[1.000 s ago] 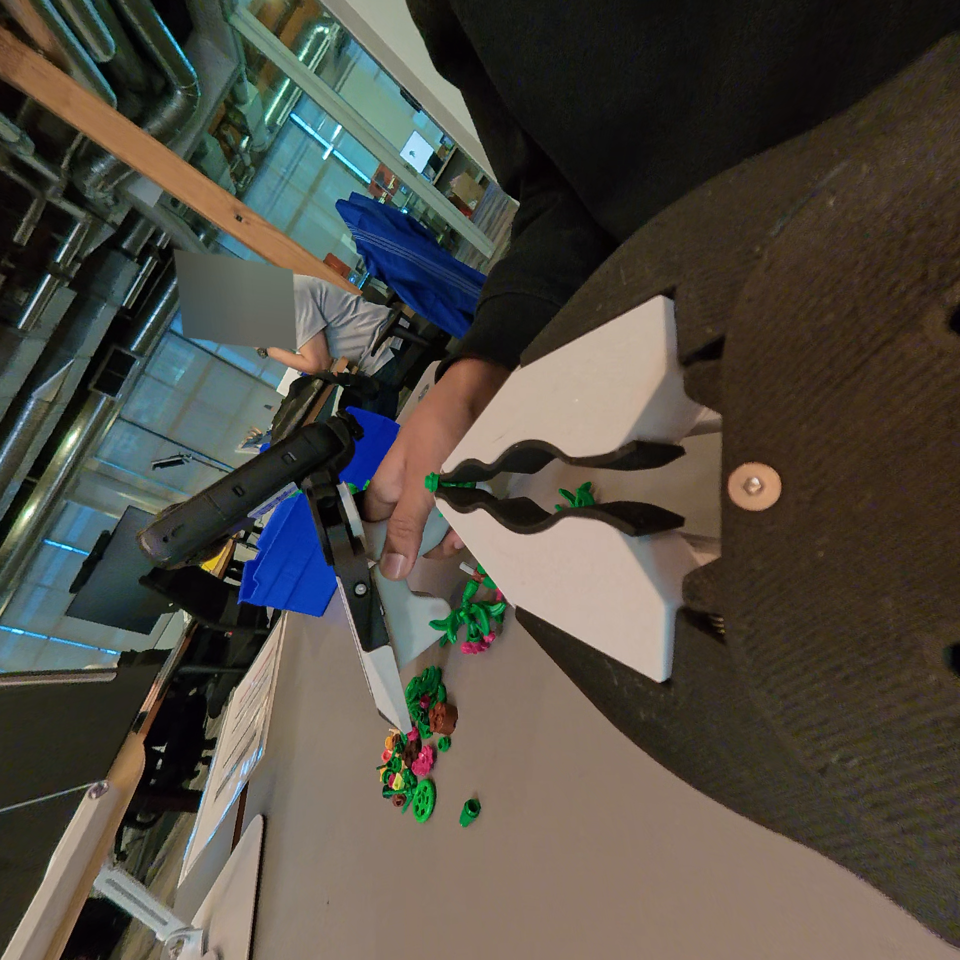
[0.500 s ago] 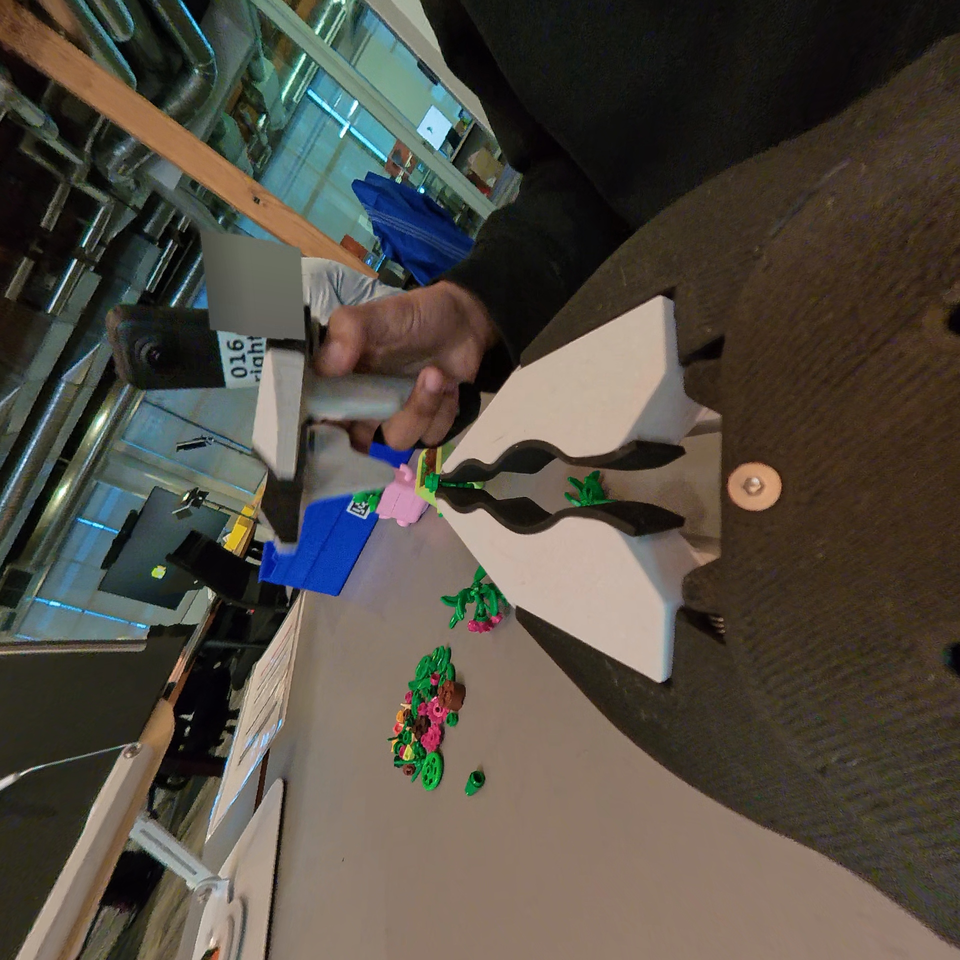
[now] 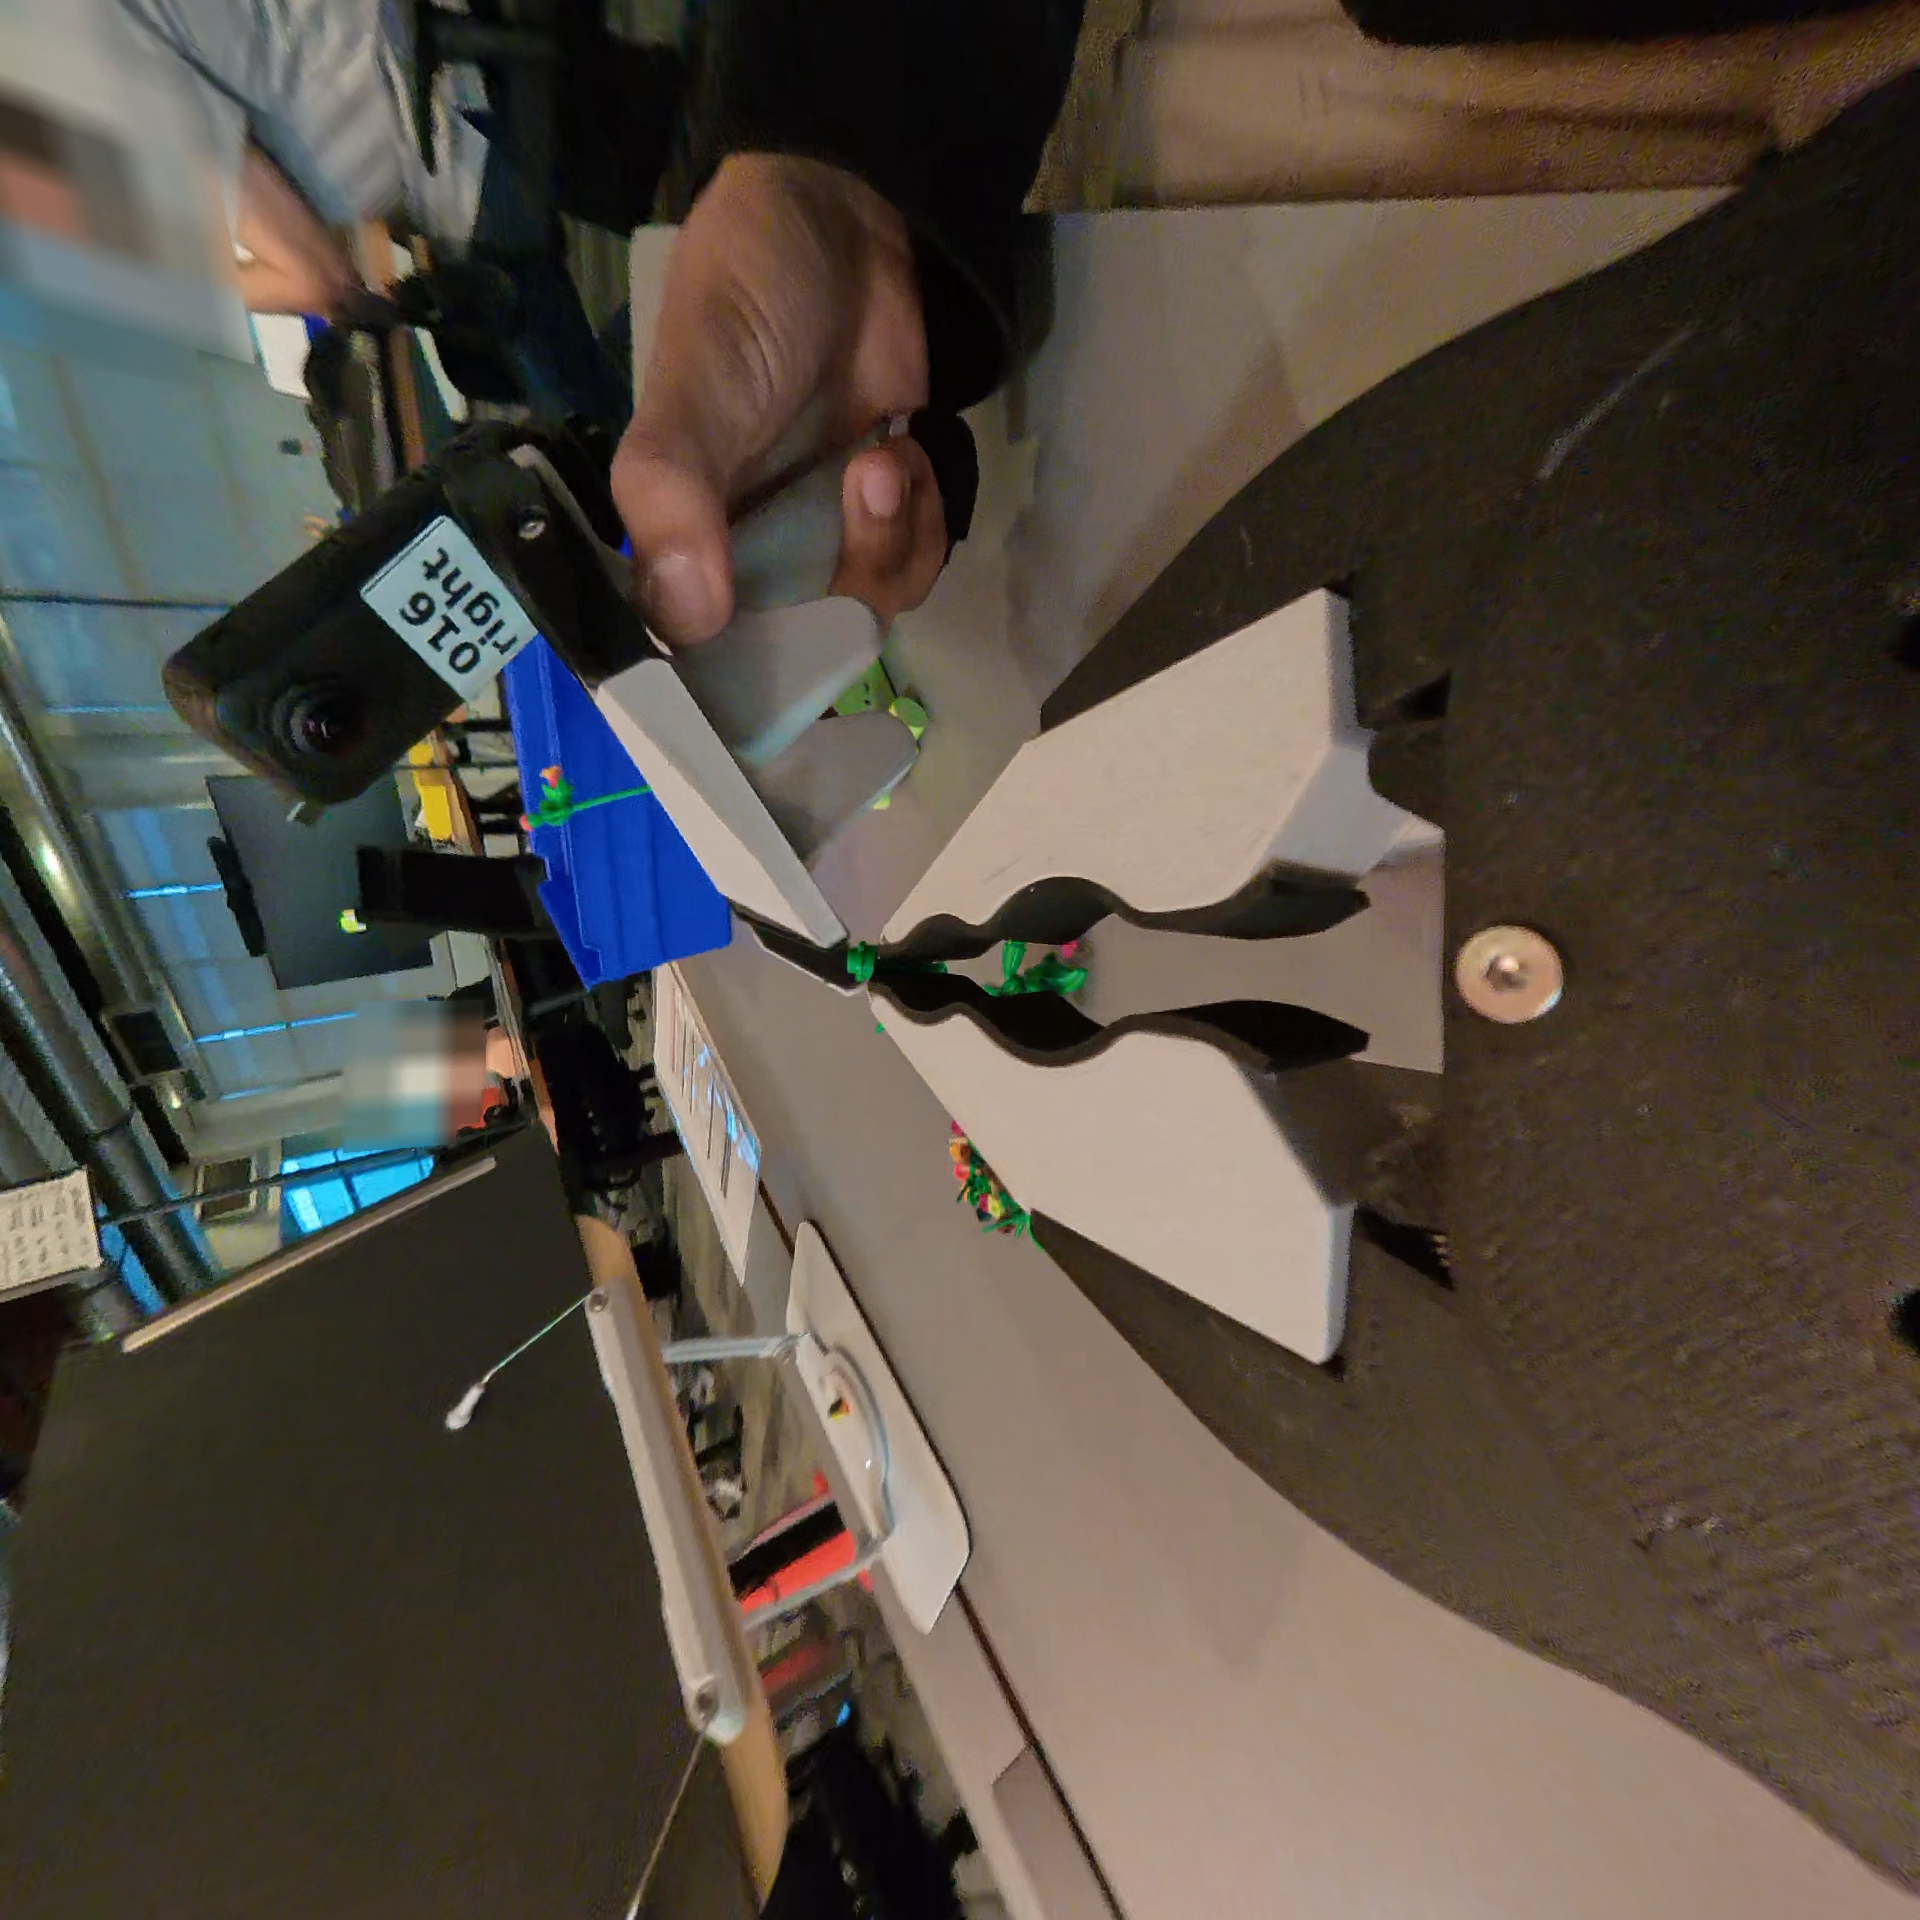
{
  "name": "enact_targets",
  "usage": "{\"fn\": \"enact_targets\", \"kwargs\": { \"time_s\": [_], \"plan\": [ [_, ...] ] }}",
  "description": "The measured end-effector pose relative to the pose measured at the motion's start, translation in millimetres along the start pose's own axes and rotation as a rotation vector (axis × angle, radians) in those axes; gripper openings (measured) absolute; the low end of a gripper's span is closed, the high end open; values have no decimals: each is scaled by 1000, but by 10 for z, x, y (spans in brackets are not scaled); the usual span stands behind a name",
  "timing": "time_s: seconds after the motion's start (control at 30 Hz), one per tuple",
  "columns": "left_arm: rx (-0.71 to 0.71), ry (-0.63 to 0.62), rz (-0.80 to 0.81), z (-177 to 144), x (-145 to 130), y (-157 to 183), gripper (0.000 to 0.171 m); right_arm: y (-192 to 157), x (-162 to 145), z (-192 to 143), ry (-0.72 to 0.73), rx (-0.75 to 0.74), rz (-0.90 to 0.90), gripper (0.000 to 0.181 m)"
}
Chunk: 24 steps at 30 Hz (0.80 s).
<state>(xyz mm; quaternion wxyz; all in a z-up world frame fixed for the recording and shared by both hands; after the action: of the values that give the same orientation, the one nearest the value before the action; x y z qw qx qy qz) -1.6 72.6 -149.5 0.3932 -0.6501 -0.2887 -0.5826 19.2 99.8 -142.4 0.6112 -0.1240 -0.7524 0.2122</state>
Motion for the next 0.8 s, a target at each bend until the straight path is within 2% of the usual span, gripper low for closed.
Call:
{"fn": "enact_targets", "kwargs": {
  "time_s": [0.1, 0.23, 0.57, 0.67, 0.8],
  "plan": [
    [18, -28, 49, 21, -20, 23, 0, -20, -33, 11, -18, 31, 32, 17],
    [28, -55, 87, 36, -47, 47, 0, -29, -60, 36, -35, 36, 35, 5],
    [46, -54, 71, 21, -32, 21, 0, -35, -65, 42, -80, -3, -8, 5],
    [49, -36, 42, 26, 11, 5, 0, -44, -13, 28, -31, -6, -5, 4],
    [32, -8, -14, 20, 118, -12, 0, -80, 85, 4, 51, 40, 89, 3]
  ]
}}
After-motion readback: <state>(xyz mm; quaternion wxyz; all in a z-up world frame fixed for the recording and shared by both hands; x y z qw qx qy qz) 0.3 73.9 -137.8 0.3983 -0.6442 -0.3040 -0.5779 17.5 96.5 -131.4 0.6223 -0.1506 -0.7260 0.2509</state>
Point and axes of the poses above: each gripper's, where its closed fingertips meet, z out along the fingers, x out of its top, y = z × x across the jaws, the point moved 2 cm from there along -z, back along the fingers, and after that the axes turned 9 degrees about -x, right-handed, at the moved point
